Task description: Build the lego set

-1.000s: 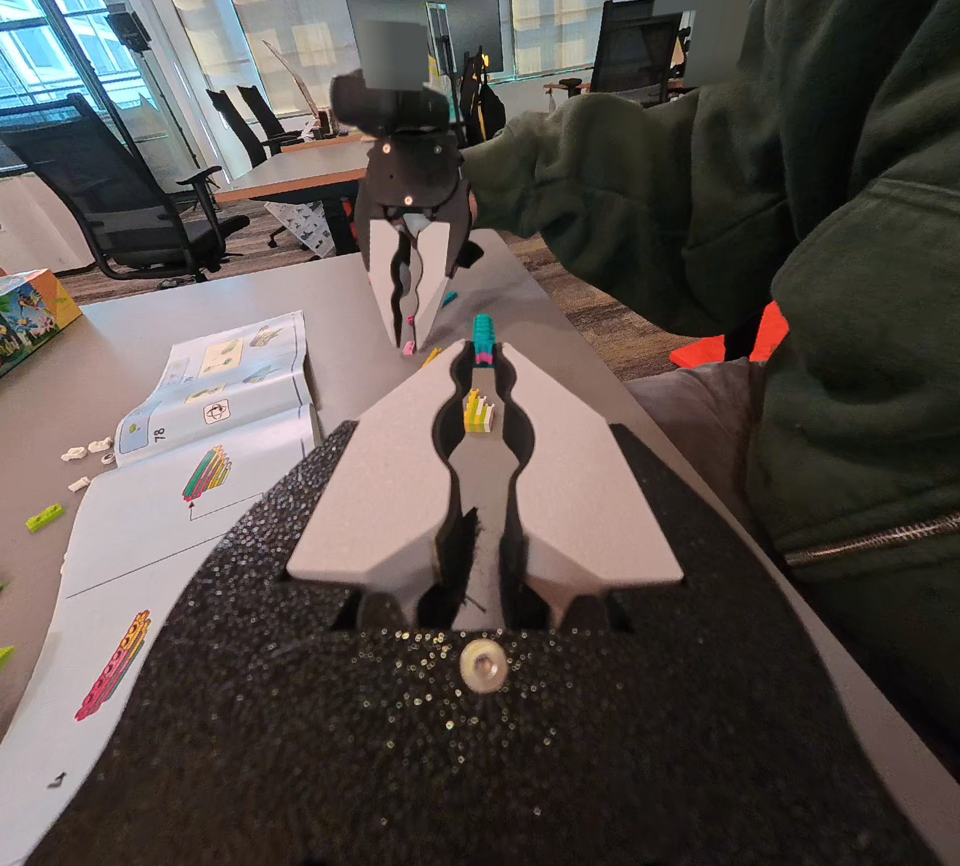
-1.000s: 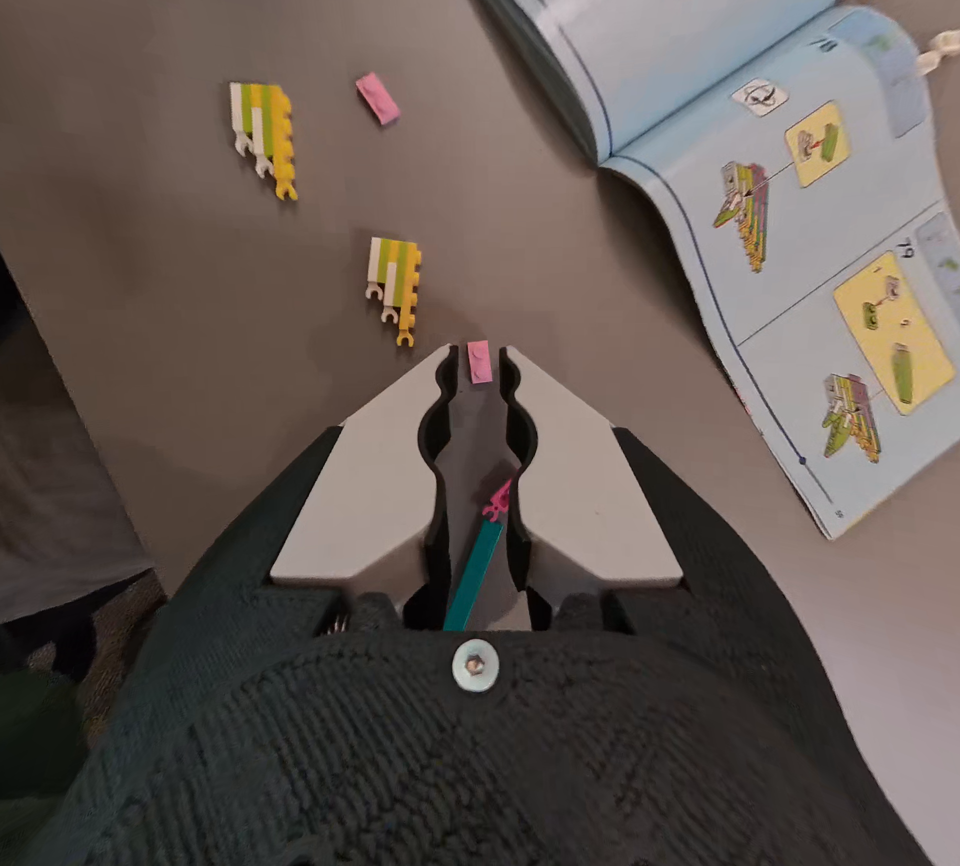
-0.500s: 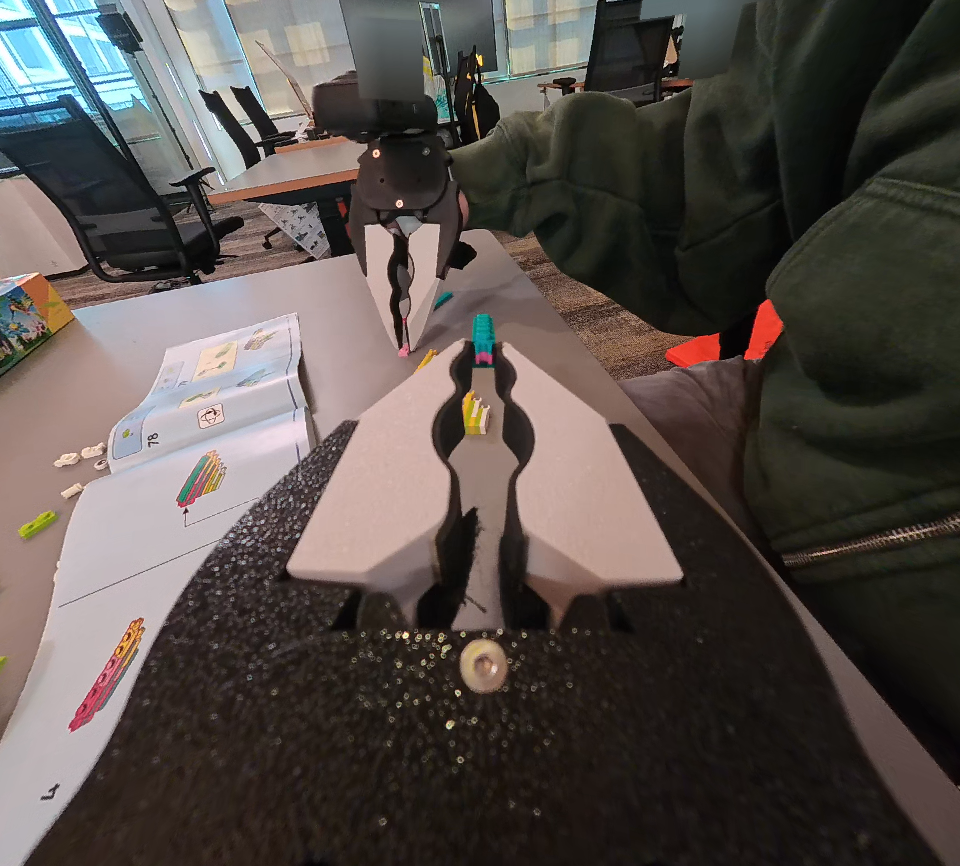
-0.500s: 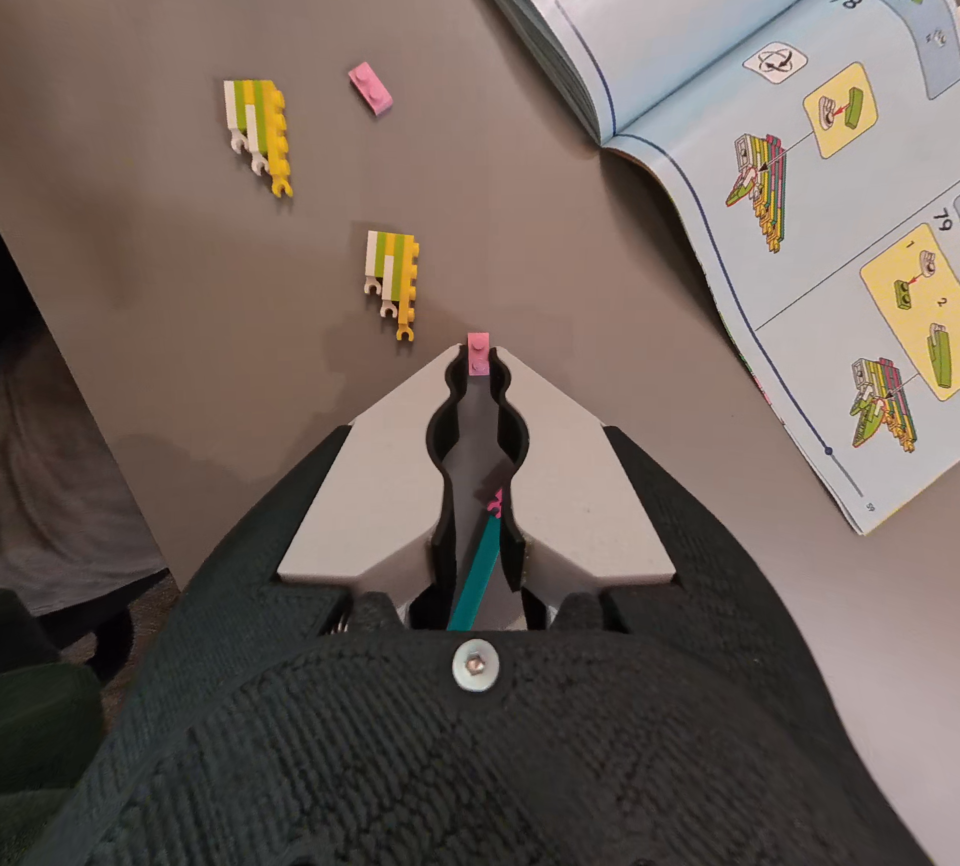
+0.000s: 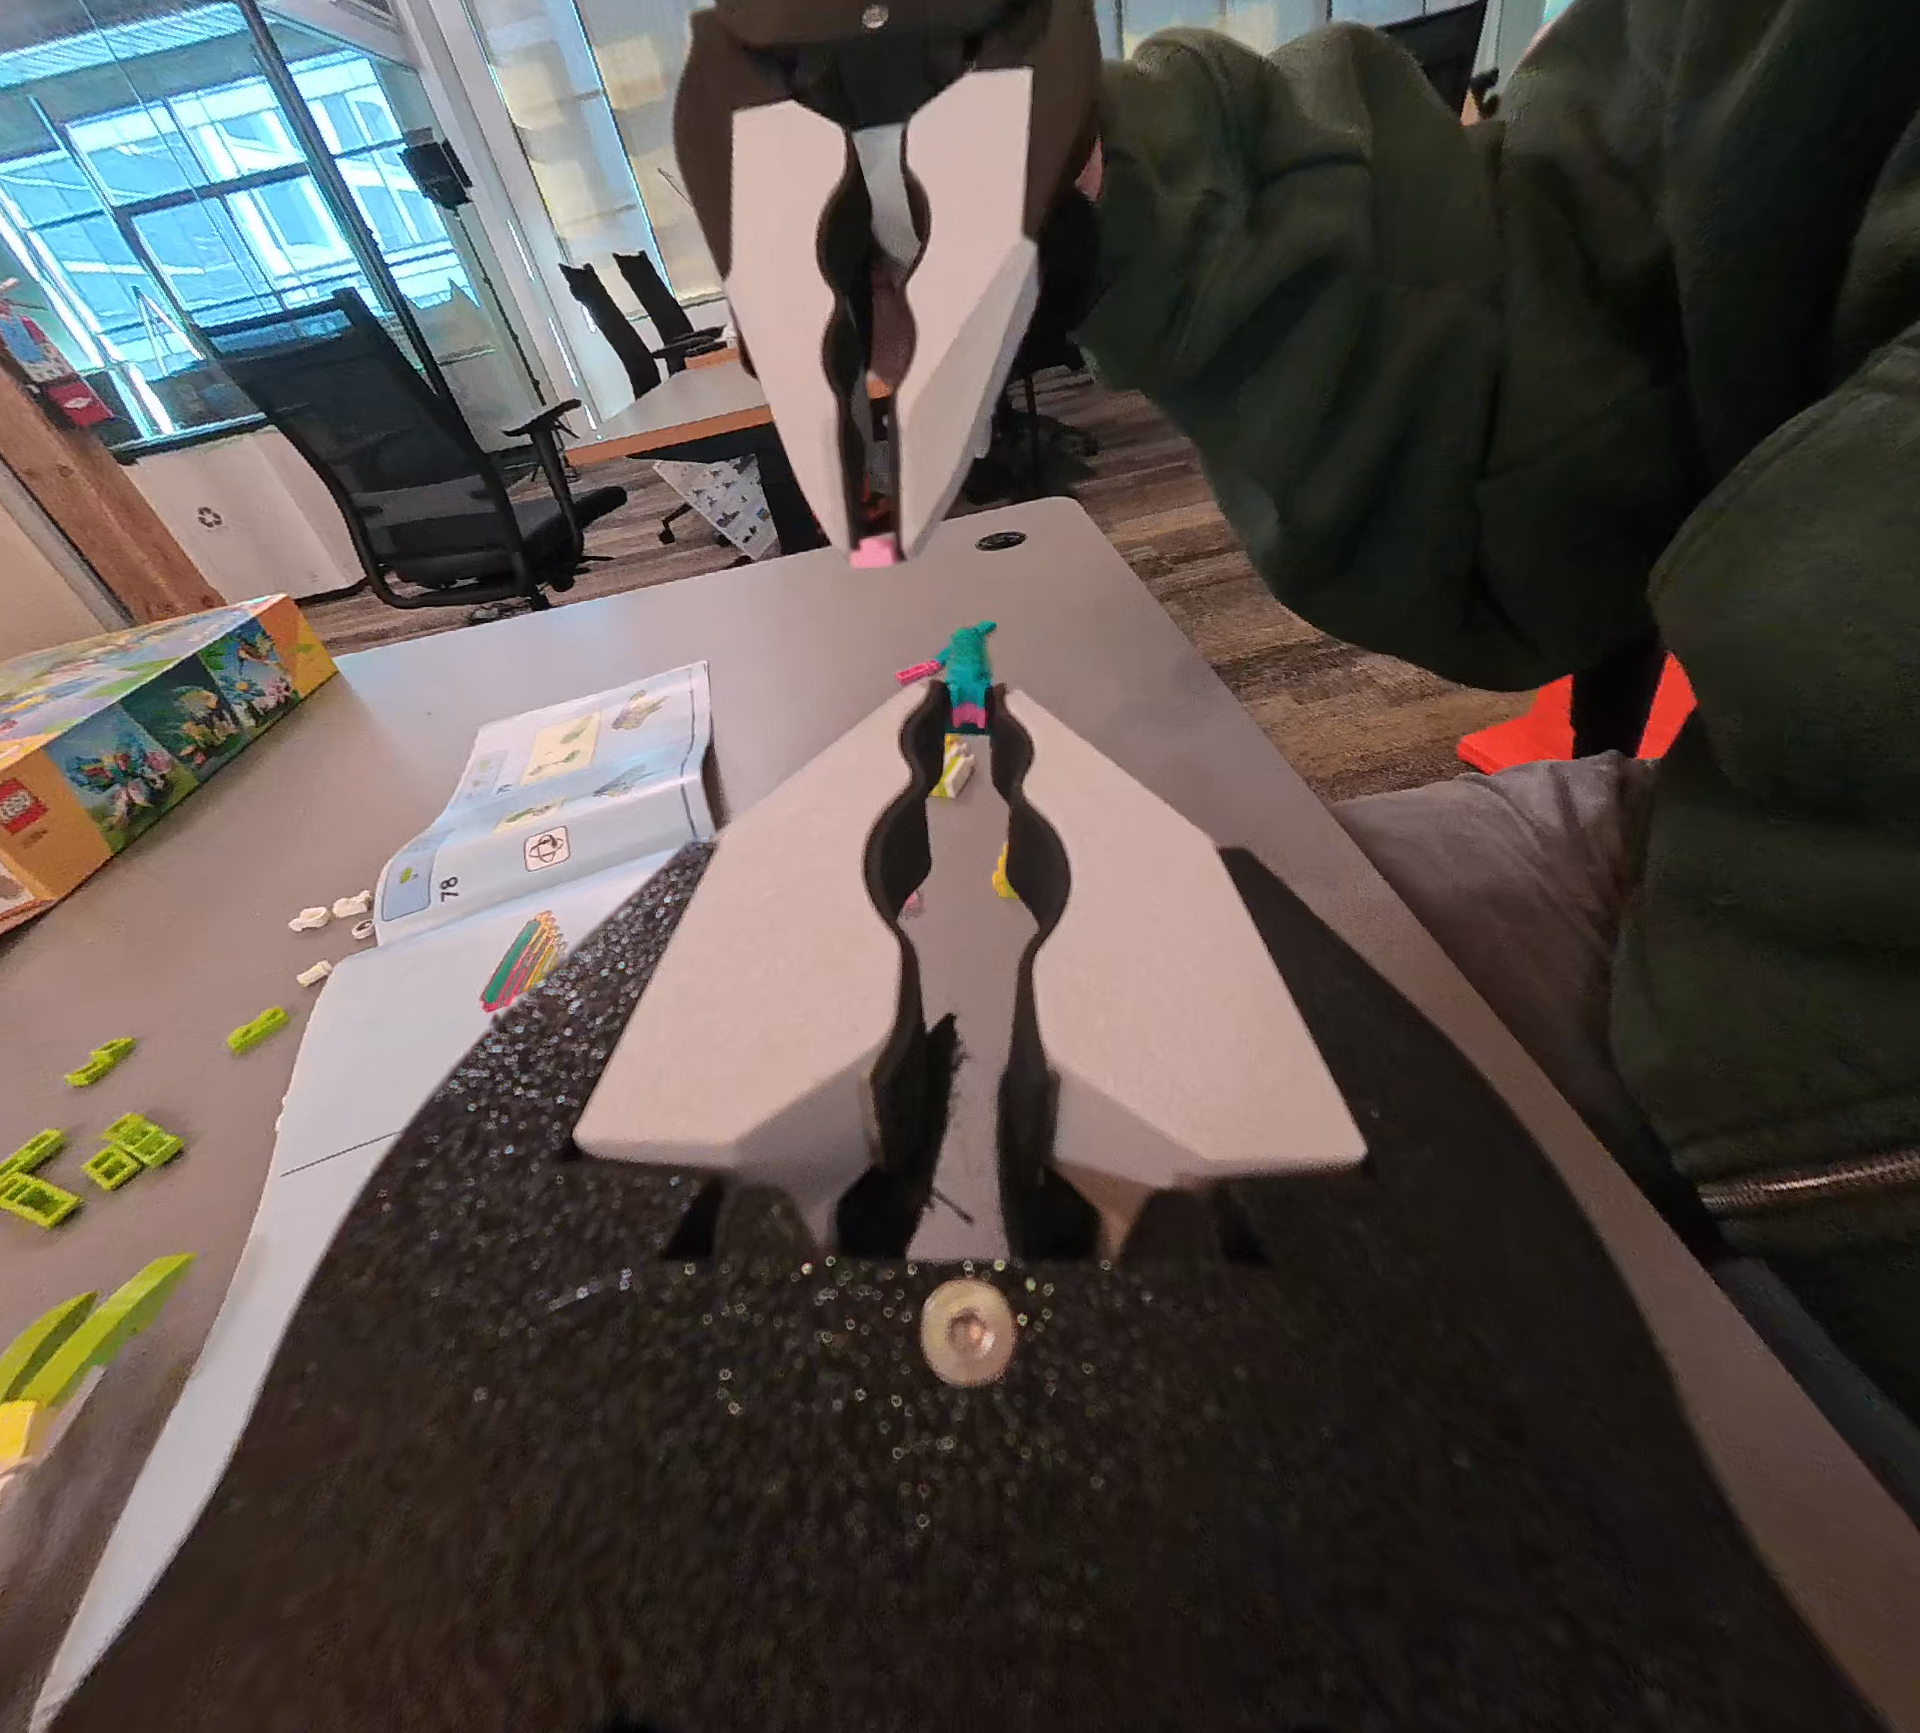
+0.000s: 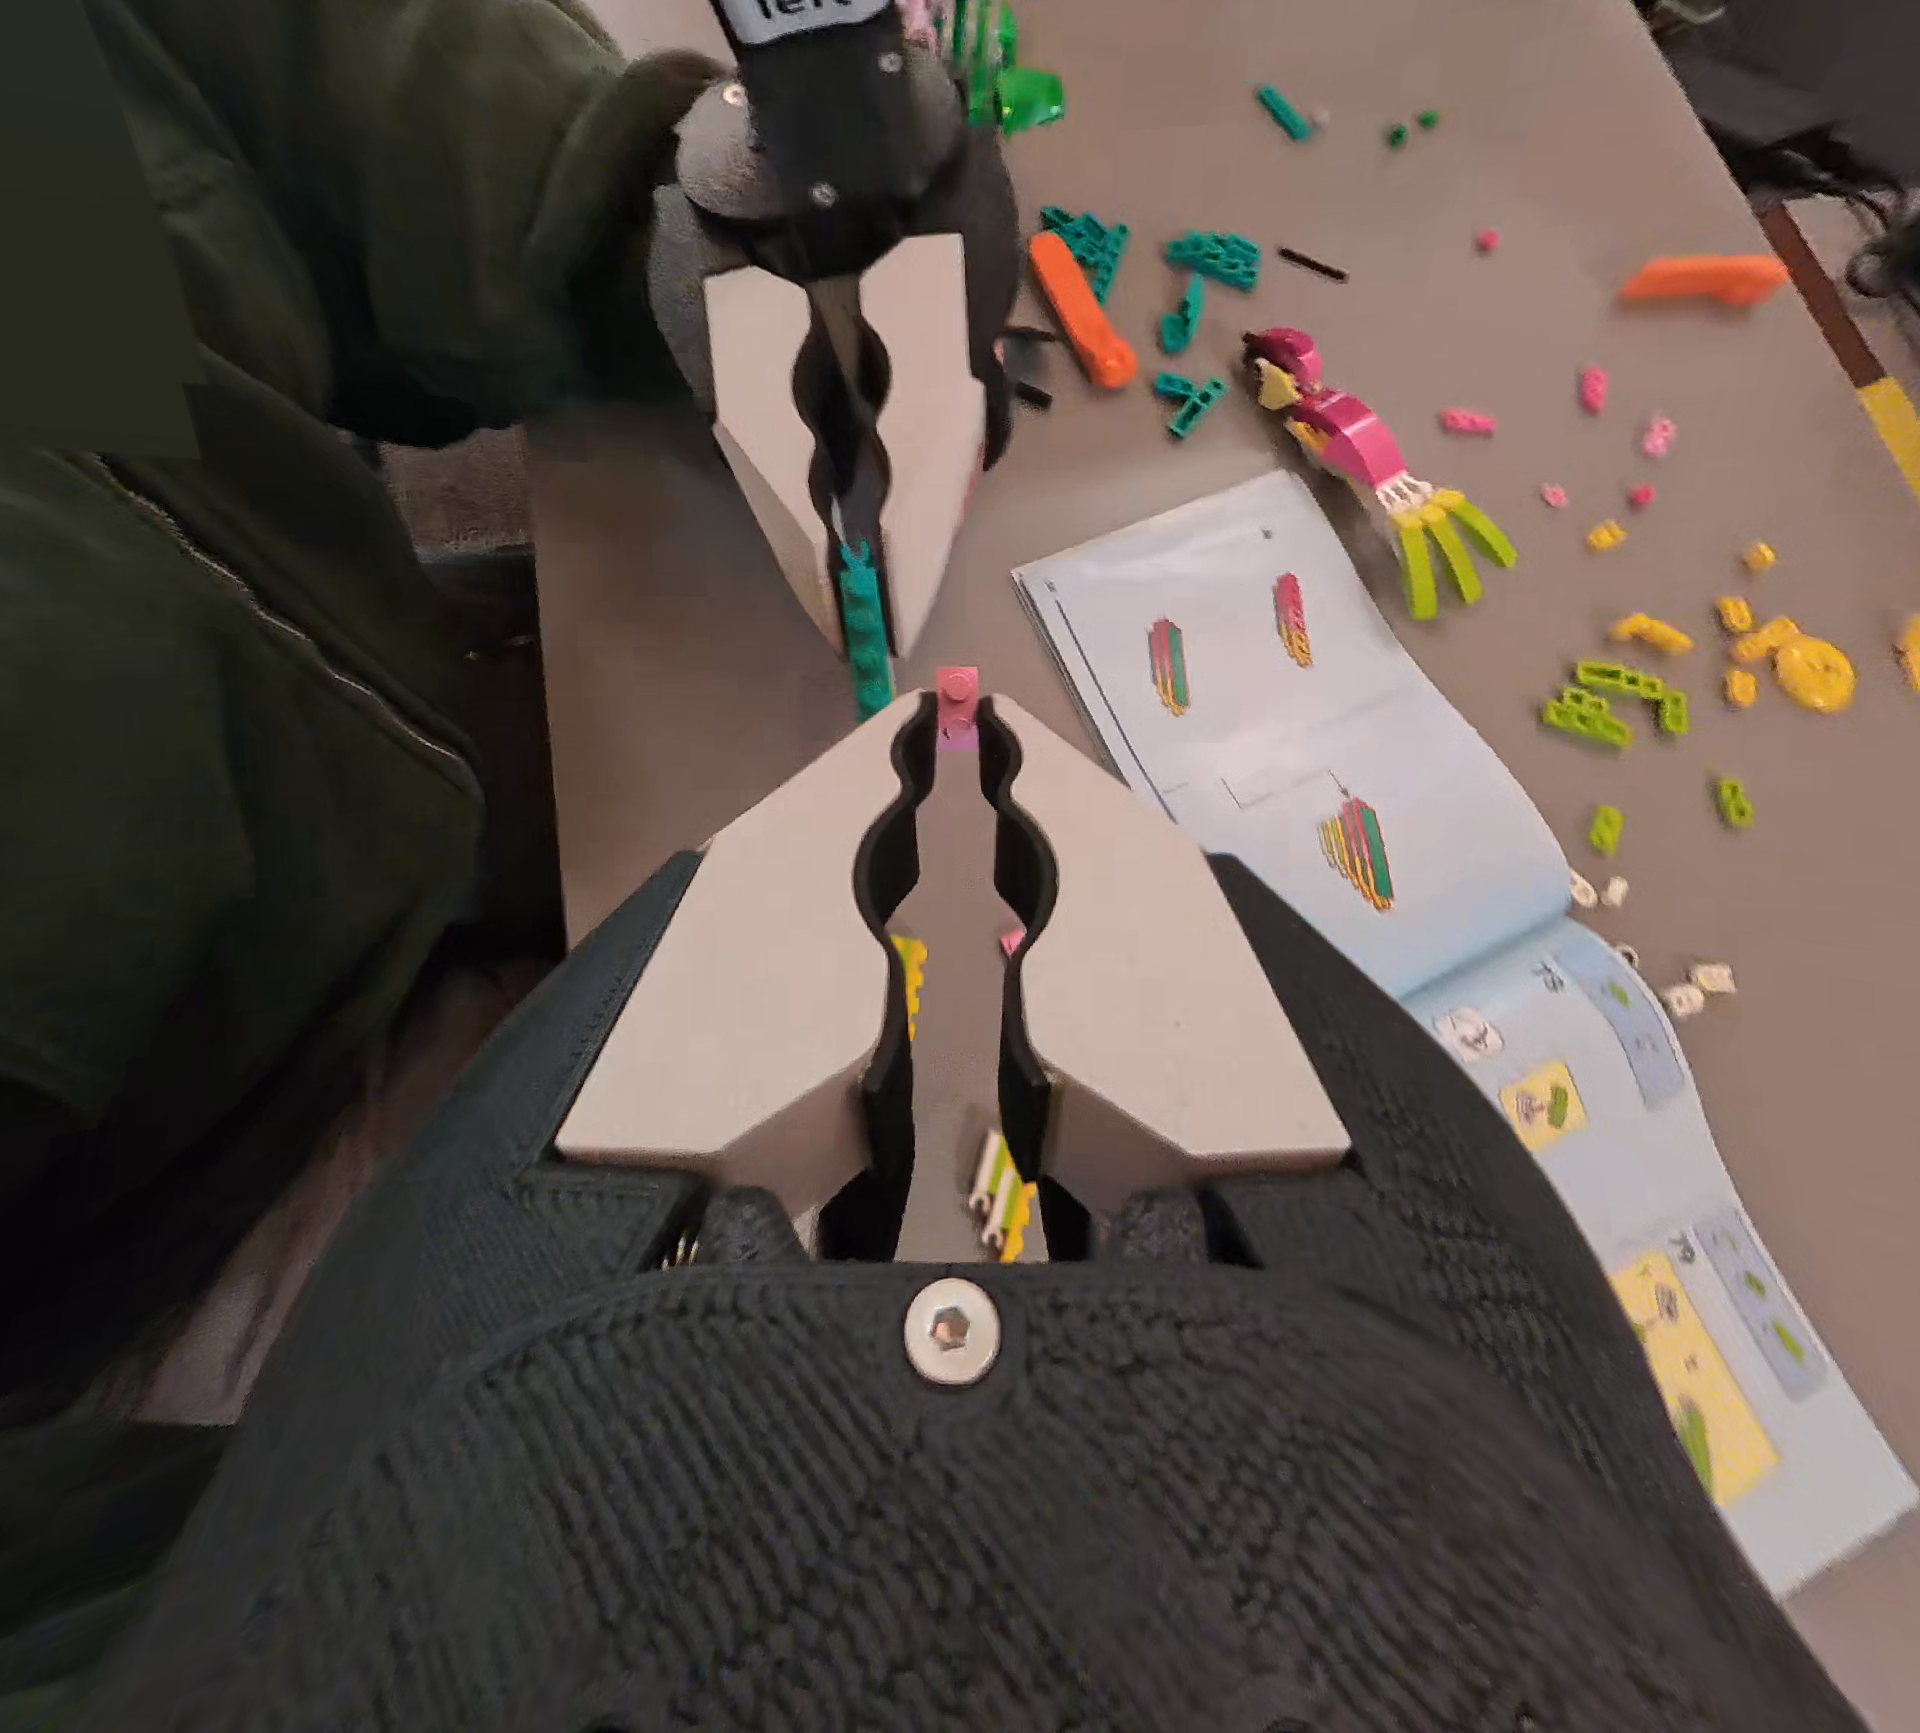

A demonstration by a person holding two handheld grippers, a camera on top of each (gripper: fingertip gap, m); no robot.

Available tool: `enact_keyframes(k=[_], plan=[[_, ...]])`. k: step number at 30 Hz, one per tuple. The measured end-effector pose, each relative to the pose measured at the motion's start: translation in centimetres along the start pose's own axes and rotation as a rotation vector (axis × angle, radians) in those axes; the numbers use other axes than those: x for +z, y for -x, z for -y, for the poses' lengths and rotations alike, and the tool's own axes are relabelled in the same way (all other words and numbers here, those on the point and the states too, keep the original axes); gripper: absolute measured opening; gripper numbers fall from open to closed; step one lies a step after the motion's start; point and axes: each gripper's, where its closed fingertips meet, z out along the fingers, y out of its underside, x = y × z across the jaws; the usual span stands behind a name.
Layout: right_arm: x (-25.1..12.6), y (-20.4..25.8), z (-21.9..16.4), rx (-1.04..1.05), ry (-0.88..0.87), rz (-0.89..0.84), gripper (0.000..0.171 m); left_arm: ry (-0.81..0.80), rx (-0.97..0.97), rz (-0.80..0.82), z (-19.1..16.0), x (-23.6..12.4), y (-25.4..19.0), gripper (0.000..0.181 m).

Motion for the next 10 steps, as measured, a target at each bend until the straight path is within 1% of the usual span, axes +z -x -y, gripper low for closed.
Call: enact_keyframes(k=[1, 4, 10], plan=[[0.32, 0.16, 0.25, -0.013, 0.02, 0.006, 0.007, -0.003, 0.0, 0.008, 0.06, -0.07, 0.14, 0.006], [0.93, 0.76, 0.65, -0.032, 0.061, 0.039, 0.006, -0.016, -0.009, 0.017, 0.29, -0.2, 0.34, 0.006], [1.19, 1.08, 0.8, -0.056, 0.098, 0.051, 0.006, -0.022, -0.021, 0.028, 0.4, -0.26, 0.53, 0.006]])
